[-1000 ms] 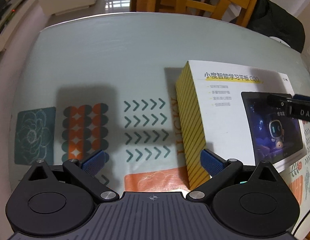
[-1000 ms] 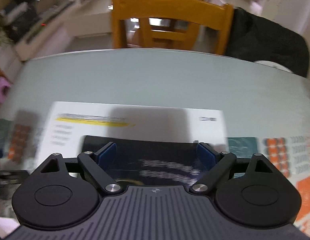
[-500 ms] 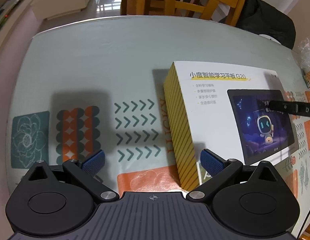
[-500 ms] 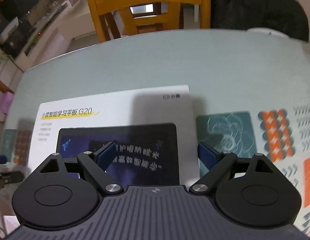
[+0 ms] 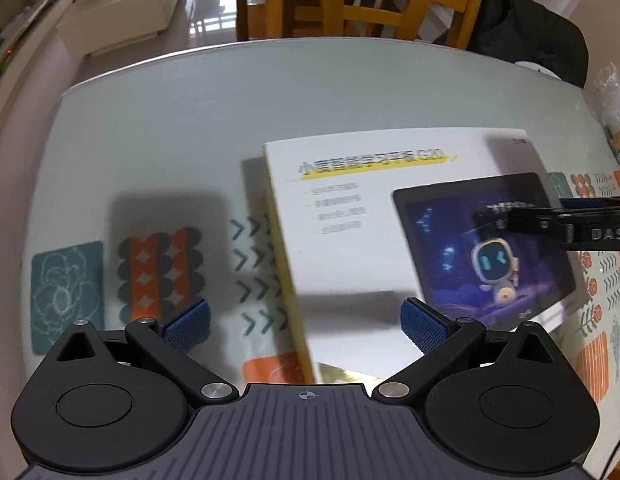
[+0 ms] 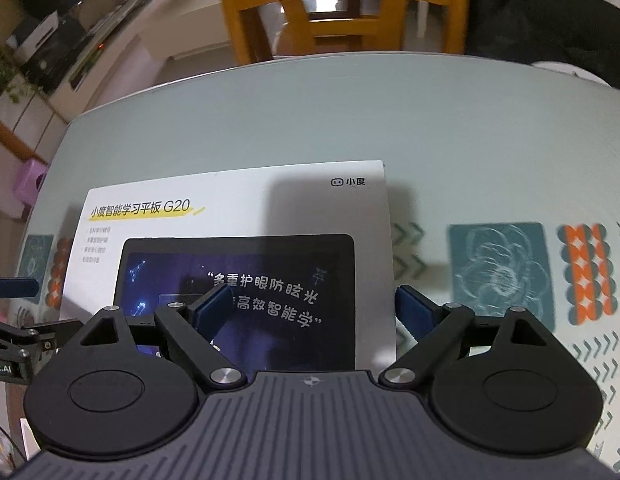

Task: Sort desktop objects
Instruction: 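Lower the right gripper onto the tablet box edge to grasp it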

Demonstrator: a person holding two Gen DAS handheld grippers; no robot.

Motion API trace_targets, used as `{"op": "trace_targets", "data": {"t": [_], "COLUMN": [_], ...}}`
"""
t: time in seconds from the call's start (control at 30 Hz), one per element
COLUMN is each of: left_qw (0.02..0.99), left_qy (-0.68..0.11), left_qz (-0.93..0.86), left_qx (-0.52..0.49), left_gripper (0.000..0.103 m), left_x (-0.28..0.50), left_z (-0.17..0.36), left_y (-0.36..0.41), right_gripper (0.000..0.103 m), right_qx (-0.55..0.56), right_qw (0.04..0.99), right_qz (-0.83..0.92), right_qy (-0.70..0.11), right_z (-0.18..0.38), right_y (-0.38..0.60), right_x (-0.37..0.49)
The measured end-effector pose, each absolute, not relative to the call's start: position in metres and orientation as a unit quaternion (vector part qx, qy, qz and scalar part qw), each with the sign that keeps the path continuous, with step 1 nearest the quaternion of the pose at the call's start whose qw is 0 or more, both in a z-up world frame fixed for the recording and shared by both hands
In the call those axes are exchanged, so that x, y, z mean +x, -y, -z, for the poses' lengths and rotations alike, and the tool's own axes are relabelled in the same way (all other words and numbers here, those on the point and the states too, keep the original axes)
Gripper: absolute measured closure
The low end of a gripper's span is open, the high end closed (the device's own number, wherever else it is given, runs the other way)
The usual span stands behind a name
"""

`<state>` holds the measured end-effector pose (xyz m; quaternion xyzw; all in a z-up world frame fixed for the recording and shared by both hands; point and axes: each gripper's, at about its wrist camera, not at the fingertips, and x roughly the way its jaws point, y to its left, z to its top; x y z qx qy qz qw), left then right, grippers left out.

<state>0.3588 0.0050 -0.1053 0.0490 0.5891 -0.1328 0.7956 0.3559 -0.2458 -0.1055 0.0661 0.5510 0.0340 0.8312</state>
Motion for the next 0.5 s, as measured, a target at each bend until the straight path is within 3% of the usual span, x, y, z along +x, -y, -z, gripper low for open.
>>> {"op": "trace_targets", "data": {"t": [0.5], "left_qw": [0.802], "left_qy": [-0.589], "left_qz": [0.100], "left_qx": [0.018], "left_gripper": [0.000], "left_x": [0.342], "left_z": [0.111], "left_y": [-0.113], "right_gripper": [0.000], "right_qx": [0.013], "right_qw": [0.833], "right_qz": [-0.091], "right_qy": [-0.545], "right_z": [0.102], "right_y": [0.126], "right_x": [0.366]}}
